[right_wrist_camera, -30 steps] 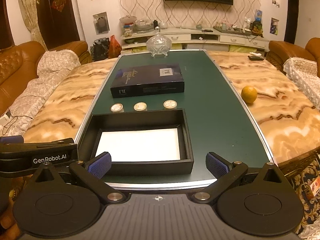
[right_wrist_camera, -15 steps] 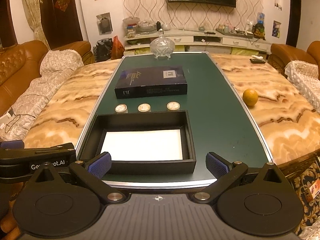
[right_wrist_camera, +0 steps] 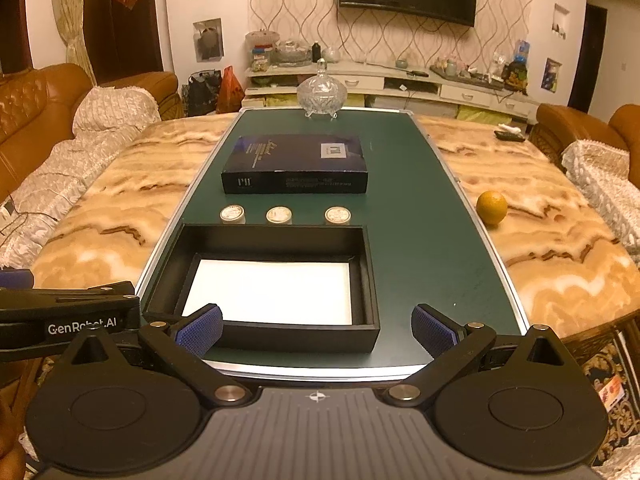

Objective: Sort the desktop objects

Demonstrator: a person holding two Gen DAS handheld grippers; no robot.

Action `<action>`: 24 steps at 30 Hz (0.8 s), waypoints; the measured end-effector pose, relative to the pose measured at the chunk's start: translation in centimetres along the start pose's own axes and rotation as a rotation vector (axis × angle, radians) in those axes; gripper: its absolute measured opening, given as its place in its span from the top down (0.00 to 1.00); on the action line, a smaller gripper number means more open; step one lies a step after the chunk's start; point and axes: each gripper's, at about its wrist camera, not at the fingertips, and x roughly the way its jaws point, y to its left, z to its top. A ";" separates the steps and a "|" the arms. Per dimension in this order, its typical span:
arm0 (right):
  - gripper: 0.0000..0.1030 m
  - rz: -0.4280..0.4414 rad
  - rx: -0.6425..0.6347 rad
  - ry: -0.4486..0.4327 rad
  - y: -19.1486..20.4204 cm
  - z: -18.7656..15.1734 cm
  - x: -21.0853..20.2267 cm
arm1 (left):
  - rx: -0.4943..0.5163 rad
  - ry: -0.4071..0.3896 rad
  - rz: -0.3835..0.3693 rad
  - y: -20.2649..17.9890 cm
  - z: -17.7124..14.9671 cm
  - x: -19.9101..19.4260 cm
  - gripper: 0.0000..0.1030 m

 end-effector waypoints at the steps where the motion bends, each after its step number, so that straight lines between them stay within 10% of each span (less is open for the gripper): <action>1: 0.00 0.001 0.001 0.002 0.0 0.0 0.1 | -0.004 0.005 -0.004 0.1 0.0 0.1 0.00; 24: 0.00 0.008 0.057 0.053 -0.7 1.6 4.8 | 0.003 0.082 -0.036 -0.3 1.5 5.0 0.00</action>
